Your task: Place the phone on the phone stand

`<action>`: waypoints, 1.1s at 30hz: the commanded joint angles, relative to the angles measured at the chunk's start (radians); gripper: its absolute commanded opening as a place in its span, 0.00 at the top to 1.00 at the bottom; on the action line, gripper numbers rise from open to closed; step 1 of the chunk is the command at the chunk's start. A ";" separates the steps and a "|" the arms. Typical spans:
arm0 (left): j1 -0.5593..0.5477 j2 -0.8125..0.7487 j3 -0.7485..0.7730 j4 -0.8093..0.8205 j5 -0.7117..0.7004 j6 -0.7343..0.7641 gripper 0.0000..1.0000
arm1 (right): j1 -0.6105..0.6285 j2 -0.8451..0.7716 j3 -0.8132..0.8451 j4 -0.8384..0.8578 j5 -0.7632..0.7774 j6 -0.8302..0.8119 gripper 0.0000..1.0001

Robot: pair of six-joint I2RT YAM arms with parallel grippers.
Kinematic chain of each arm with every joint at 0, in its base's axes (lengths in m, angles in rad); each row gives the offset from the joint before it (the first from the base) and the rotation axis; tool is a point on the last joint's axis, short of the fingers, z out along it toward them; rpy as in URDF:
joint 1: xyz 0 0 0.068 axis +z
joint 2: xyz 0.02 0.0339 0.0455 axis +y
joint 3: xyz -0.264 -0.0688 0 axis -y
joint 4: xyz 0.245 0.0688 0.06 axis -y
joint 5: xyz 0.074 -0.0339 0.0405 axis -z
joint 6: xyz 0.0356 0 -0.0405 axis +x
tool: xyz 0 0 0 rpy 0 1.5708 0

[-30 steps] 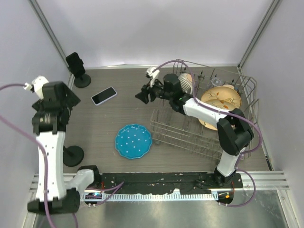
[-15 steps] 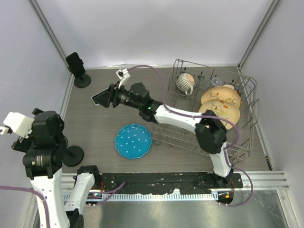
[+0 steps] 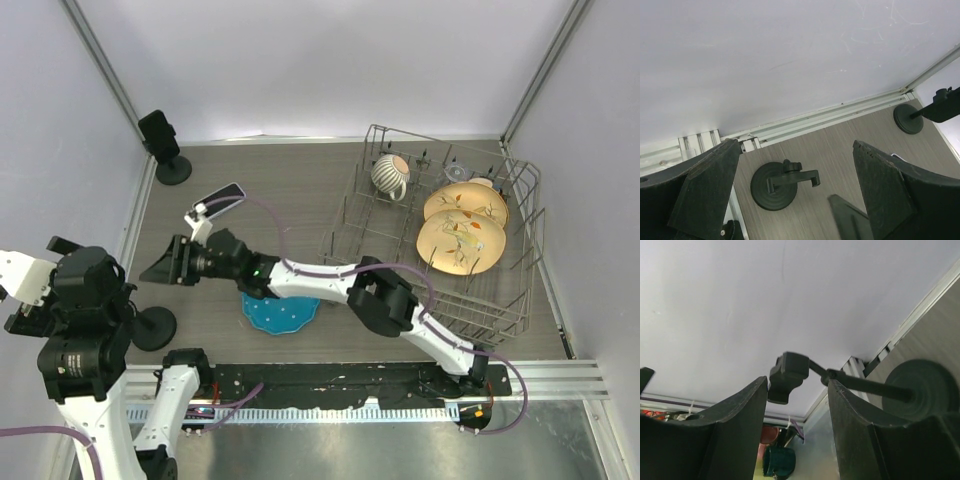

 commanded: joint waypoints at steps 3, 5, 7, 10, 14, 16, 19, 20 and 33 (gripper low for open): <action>-0.017 -0.024 -0.023 0.050 -0.010 0.078 0.01 | 0.077 0.073 0.166 -0.069 0.065 0.039 0.43; -0.033 -0.027 -0.015 0.042 -0.014 0.086 0.02 | 0.078 0.108 0.209 -0.065 0.077 0.061 0.42; -0.043 -0.028 0.001 0.039 -0.013 0.088 0.03 | 0.078 0.136 0.263 -0.056 0.068 0.087 0.42; -0.059 -0.024 0.032 0.031 -0.031 0.103 0.03 | 0.084 0.177 0.322 -0.062 0.057 0.095 0.41; -0.088 -0.031 0.054 0.021 -0.057 0.107 0.04 | 0.086 0.214 0.382 -0.062 0.049 0.101 0.40; -0.097 -0.033 0.054 0.025 -0.068 0.120 0.04 | 0.087 0.237 0.431 -0.094 0.055 0.096 0.39; -0.105 -0.037 0.055 0.021 -0.091 0.130 0.04 | 0.087 0.272 0.503 -0.131 0.068 0.087 0.39; -0.108 -0.039 0.058 0.018 -0.094 0.130 0.04 | 0.087 0.278 0.519 -0.142 0.072 0.085 0.39; -0.123 -0.059 0.052 0.027 -0.112 0.138 0.04 | 0.092 0.162 0.470 -0.181 0.138 -0.052 0.99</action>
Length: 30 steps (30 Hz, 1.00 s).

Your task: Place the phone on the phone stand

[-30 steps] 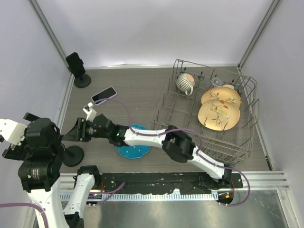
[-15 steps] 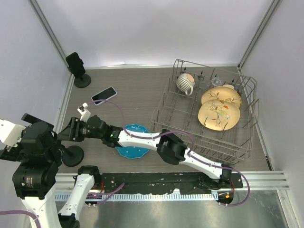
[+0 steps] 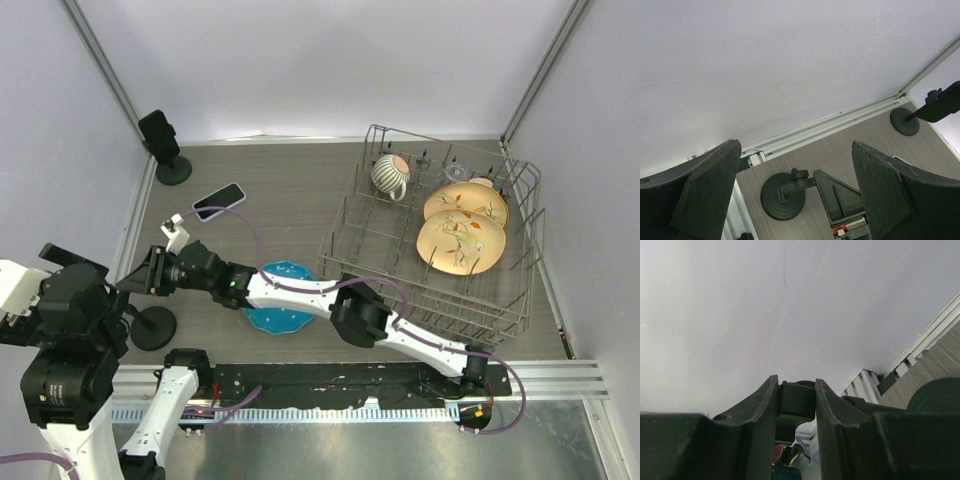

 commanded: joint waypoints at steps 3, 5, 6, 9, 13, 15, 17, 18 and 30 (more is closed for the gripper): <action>-0.004 -0.024 -0.038 0.065 -0.016 0.039 0.04 | -0.011 -0.198 -0.033 -0.043 0.118 -0.174 0.99; -0.003 -0.028 -0.079 0.129 0.044 0.098 0.04 | -0.038 -0.251 -0.050 -0.052 0.179 -0.208 0.99; -0.004 -0.027 -0.093 0.151 0.077 0.116 0.04 | -0.054 -0.265 -0.060 -0.054 0.190 -0.217 0.99; -0.004 -0.048 -0.165 0.278 0.220 0.154 0.04 | -0.108 -0.301 -0.076 -0.075 0.218 -0.242 0.99; -0.003 -0.062 -0.269 0.372 0.386 0.154 0.04 | -0.193 -0.336 -0.148 -0.055 0.226 -0.219 0.99; -0.004 -0.042 -0.294 0.402 0.487 0.160 0.04 | -0.245 -0.364 -0.215 -0.020 0.249 -0.208 0.99; -0.004 -0.024 -0.332 0.432 0.568 0.169 0.03 | -0.278 -0.381 -0.263 0.021 0.259 -0.199 0.99; -0.003 0.001 -0.345 0.456 0.594 0.177 0.03 | -0.298 -0.391 -0.310 0.034 0.273 -0.188 0.99; 0.006 0.366 -0.449 0.832 1.154 0.126 0.06 | -0.462 -0.625 -0.826 0.311 0.466 -0.023 0.99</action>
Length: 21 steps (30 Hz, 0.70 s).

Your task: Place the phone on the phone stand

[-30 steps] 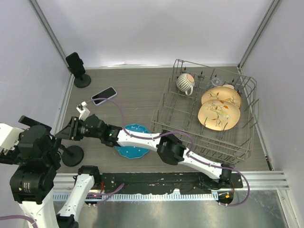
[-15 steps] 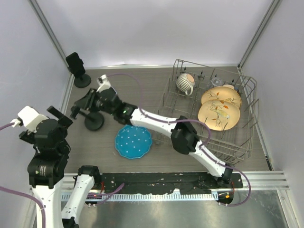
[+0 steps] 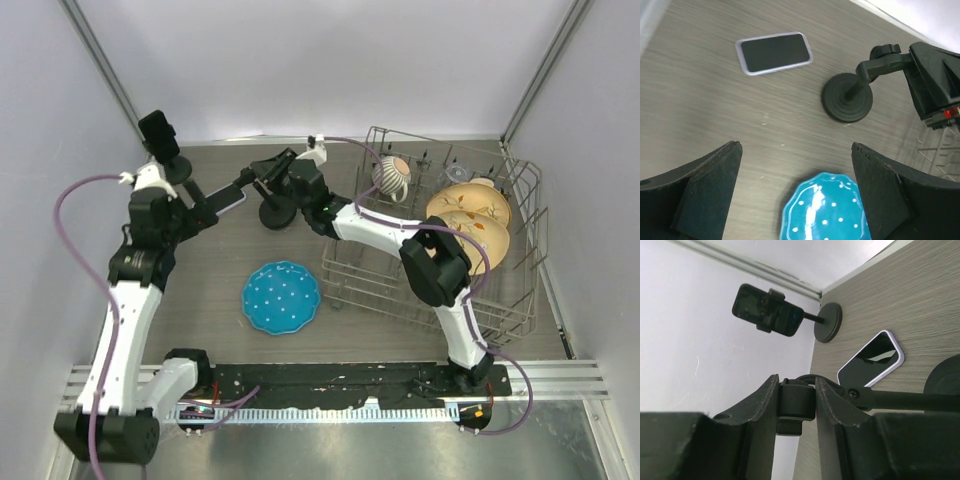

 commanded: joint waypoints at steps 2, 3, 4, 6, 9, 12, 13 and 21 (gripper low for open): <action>0.006 0.206 -0.006 0.269 0.317 -0.013 0.15 | -0.007 -0.118 -0.123 0.242 0.104 0.118 0.99; 0.006 0.241 -0.009 0.325 0.351 0.014 0.18 | -0.011 -0.127 -0.156 0.255 0.101 0.132 0.99; 0.007 0.272 -0.010 0.347 0.375 0.021 0.18 | -0.016 -0.131 -0.172 0.268 0.097 0.147 0.99; 0.004 0.366 -0.013 0.421 0.443 0.057 0.18 | -0.026 -0.135 -0.214 0.298 0.078 0.215 0.99; -0.005 0.478 0.069 0.450 0.507 0.106 0.21 | -0.039 -0.135 -0.244 0.328 0.055 0.278 0.99; -0.043 0.544 0.134 0.444 0.492 0.163 0.21 | -0.045 -0.128 -0.218 0.293 0.032 0.275 0.97; -0.053 0.552 0.166 0.443 0.495 0.182 0.22 | -0.043 -0.130 -0.221 0.288 0.037 0.272 0.97; -0.099 0.406 0.049 0.352 0.320 0.039 0.13 | -0.043 -0.113 -0.192 0.223 0.029 0.224 0.91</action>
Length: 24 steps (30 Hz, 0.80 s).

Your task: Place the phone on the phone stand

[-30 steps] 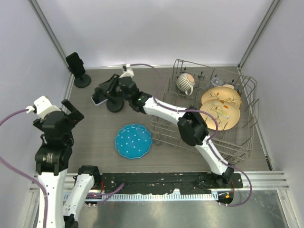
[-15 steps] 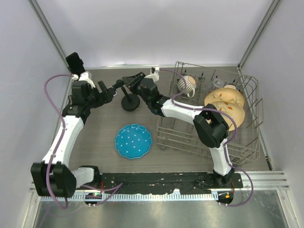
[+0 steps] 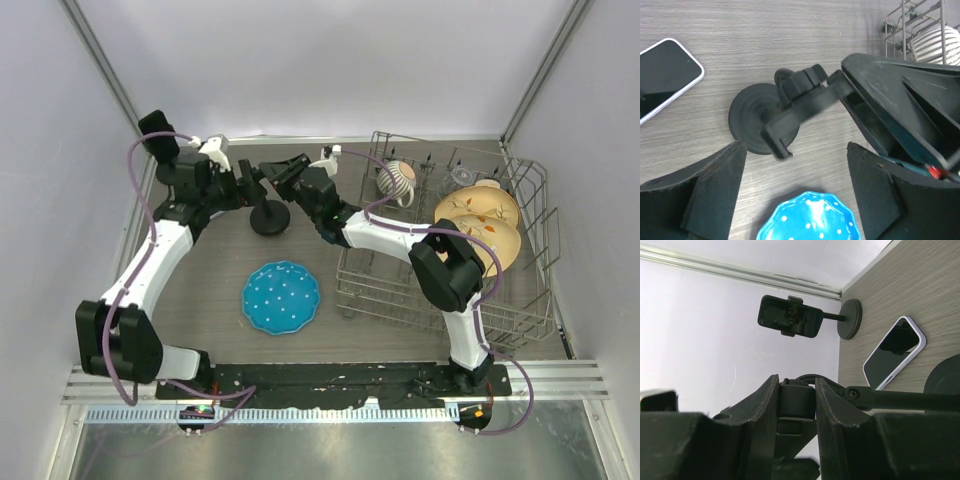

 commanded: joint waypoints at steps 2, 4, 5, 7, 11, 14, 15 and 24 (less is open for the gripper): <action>-0.001 -0.227 -0.129 0.031 -0.159 -0.117 0.11 | -0.017 0.012 0.025 0.074 -0.017 0.009 0.91; -0.001 -0.265 -0.177 0.091 -0.194 -0.106 0.11 | -0.012 0.011 0.016 0.078 -0.014 0.011 0.91; -0.001 -0.259 -0.174 0.093 -0.206 -0.102 0.13 | -0.011 0.014 0.016 0.078 -0.012 0.012 0.91; -0.001 -0.229 -0.132 0.056 -0.205 -0.077 0.21 | -0.004 0.011 0.014 0.080 -0.014 0.012 0.91; -0.001 -0.149 -0.094 0.070 -0.147 -0.065 0.33 | 0.002 0.004 0.007 0.078 -0.009 0.006 0.91; -0.001 -0.140 -0.094 0.116 -0.148 -0.054 0.36 | 0.005 0.004 0.005 0.078 -0.011 0.006 0.91; -0.001 -0.131 -0.086 0.120 -0.156 -0.053 0.33 | 0.005 0.006 0.005 0.077 -0.012 0.008 0.91; -0.001 -0.051 0.018 0.090 -0.183 0.039 0.59 | 0.012 -0.005 -0.007 0.072 -0.018 -0.006 0.90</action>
